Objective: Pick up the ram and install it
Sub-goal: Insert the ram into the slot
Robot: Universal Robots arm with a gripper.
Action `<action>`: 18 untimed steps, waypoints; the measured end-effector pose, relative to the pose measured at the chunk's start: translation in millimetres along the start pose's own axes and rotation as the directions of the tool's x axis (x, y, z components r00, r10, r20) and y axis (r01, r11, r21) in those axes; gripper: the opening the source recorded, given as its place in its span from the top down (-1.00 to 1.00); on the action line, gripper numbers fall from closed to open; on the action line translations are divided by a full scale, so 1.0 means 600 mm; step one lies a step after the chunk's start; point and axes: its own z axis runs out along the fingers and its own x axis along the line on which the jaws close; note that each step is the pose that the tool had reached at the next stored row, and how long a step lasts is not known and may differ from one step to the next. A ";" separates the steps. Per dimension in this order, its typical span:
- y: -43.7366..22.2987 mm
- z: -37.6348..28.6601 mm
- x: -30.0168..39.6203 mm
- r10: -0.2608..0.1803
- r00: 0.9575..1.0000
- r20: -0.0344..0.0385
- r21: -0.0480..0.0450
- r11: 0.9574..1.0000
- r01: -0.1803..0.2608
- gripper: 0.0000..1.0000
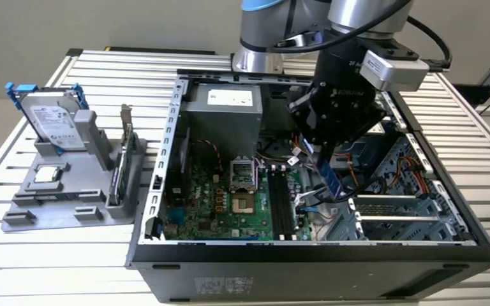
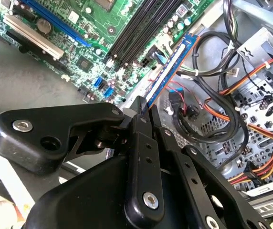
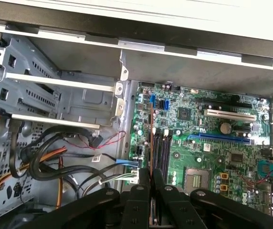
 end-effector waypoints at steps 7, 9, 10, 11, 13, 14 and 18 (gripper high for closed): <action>-0.001 0.004 0.000 0.000 1.000 -0.005 0.050 0.999 0.000 1.00; -0.001 0.004 0.000 0.000 1.000 -0.008 0.087 0.996 0.001 1.00; -0.001 0.005 0.000 0.000 1.000 -0.010 0.104 0.995 0.001 1.00; -0.001 0.005 0.000 0.001 1.000 -0.011 0.123 0.992 0.000 1.00; -0.001 0.005 0.000 0.005 1.000 -0.014 0.159 0.987 -0.002 1.00; -0.001 0.005 0.000 0.006 1.000 -0.015 0.176 0.984 -0.003 1.00; -0.001 0.007 0.000 0.012 1.000 -0.019 0.242 0.970 -0.007 1.00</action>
